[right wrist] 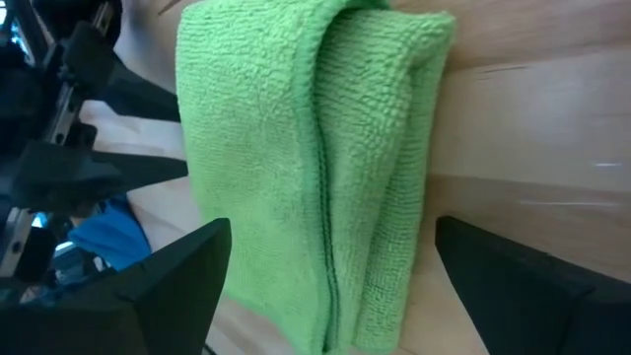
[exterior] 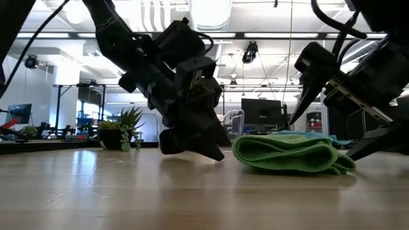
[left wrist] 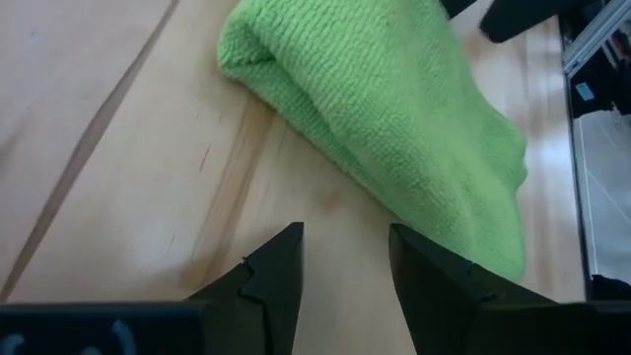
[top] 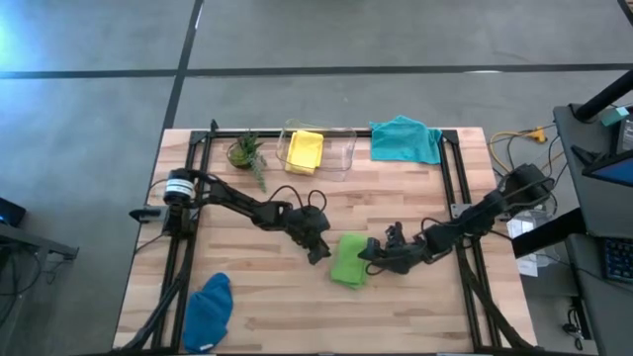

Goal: Fold microfiber towels
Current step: Put the green towel into the bin

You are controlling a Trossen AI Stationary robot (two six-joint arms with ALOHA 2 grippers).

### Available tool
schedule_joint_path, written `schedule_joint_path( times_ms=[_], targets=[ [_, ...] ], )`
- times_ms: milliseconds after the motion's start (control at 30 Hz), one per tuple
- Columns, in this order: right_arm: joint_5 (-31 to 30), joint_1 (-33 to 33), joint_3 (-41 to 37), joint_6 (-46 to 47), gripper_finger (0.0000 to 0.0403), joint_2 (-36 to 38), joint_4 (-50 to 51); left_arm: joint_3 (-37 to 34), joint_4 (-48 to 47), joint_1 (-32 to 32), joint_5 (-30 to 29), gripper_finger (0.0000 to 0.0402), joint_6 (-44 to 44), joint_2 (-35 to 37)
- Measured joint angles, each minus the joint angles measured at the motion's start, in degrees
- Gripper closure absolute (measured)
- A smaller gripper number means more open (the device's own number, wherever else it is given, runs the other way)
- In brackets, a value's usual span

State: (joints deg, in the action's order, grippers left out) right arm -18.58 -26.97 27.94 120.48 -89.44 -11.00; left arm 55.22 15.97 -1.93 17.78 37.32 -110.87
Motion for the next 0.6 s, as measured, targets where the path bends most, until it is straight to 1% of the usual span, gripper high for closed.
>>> schedule_joint_path(
  times_ms=[133, 300, 600],
  targets=[
    [0.8, 0.8, 0.0, -2.0, 0.005, -0.2, -0.2, 0.5, 0.2, 0.0, 0.2, 0.0267, 0.1, -1.1],
    [1.5, 1.6, 0.0, -3.7, 0.005, -0.2, -0.2, 2.0, 1.4, 0.0, 1.3, 0.0267, 2.8, -3.1],
    [1.8, 3.5, -0.2, -7.1, 0.0051, -0.4, -1.7, 6.1, 1.6, -0.1, 1.7, 0.0267, 2.8, -6.4]
  ],
)
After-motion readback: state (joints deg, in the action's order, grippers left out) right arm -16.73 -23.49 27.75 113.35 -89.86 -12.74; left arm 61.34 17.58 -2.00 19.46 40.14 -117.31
